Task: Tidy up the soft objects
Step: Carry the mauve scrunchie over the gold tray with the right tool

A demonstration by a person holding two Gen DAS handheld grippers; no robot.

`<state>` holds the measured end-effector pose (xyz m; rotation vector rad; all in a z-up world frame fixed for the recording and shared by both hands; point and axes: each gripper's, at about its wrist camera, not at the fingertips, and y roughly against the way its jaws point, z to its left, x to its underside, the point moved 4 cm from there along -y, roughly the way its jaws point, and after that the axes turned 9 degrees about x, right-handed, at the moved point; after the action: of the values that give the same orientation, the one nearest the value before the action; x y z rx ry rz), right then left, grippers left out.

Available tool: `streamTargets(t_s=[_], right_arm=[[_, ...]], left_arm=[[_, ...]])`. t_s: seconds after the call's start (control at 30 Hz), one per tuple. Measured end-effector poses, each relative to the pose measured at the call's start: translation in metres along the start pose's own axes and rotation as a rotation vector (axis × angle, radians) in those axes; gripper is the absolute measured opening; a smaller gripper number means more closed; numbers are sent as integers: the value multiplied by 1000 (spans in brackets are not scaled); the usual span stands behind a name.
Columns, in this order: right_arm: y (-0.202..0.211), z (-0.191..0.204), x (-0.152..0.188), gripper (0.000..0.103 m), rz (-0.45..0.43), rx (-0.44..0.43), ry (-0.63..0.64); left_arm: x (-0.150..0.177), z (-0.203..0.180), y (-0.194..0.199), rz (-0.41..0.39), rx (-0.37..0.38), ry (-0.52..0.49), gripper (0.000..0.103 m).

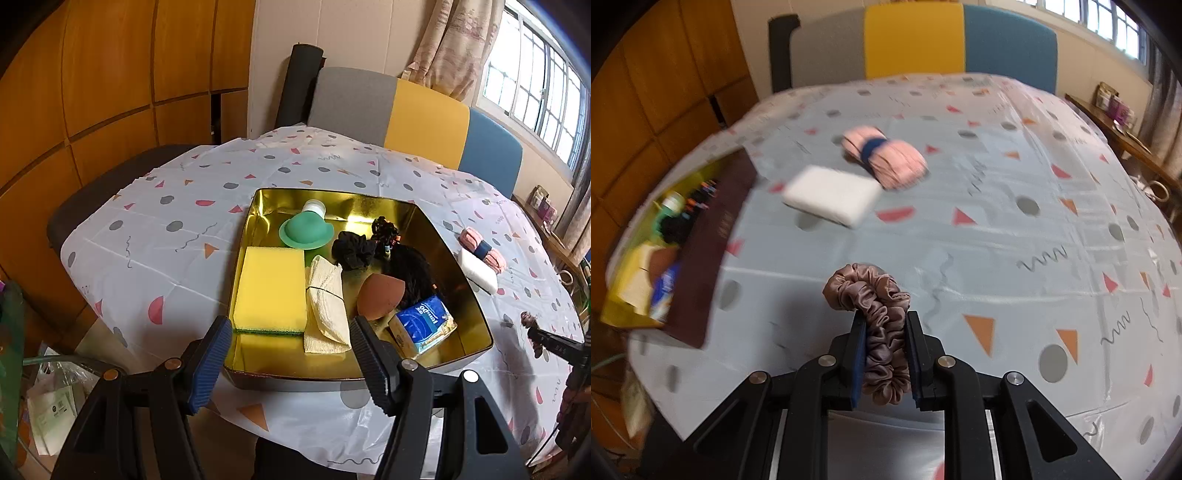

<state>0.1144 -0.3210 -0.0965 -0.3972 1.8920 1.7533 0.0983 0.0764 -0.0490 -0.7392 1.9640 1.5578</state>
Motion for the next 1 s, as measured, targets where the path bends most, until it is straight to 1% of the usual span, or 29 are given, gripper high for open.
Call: streamTargets(t_s=[0.07,0.17,0.27,0.37,0.43,0.53,0.57,0.6,0.63,0.7,0.8,0.93,1.0], right_arm=[[15,12,-10,20,-34,-33,2],[40,44,-25,20,-85,-114,40],[60,96,-35,20,-114,-206,142],[71,153,-34,20,-115,-283,262],[70,189,-30,20,-102,-316,321],[58,225,-23,20,-62,-347,380],[52,237,-19,20,-35,-354,403],[44,248,-15,20,12,-379,422],[36,260,-8,20,79,-419,440],[25,274,-1,20,122,-428,466],[13,287,2,20,156,-428,478],[4,294,1,20,160,-412,481],[-2,298,3,20,160,-388,490]], left_arm=[[0,2,0,-1,0,9,67],[-1,6,-1,-2,-7,27,67],[-2,10,0,-3,-11,37,67],[-3,15,3,-11,-15,46,67],[-3,18,5,-16,-18,48,67],[-2,23,7,-18,-24,53,67],[-2,25,7,-18,-25,56,67],[-2,27,7,-17,-27,60,67],[-2,29,7,-17,-28,63,67],[-1,33,7,-12,-30,70,67],[0,37,8,-12,-38,78,67],[0,38,8,-18,-52,70,67],[0,36,9,-18,-50,66,67]])
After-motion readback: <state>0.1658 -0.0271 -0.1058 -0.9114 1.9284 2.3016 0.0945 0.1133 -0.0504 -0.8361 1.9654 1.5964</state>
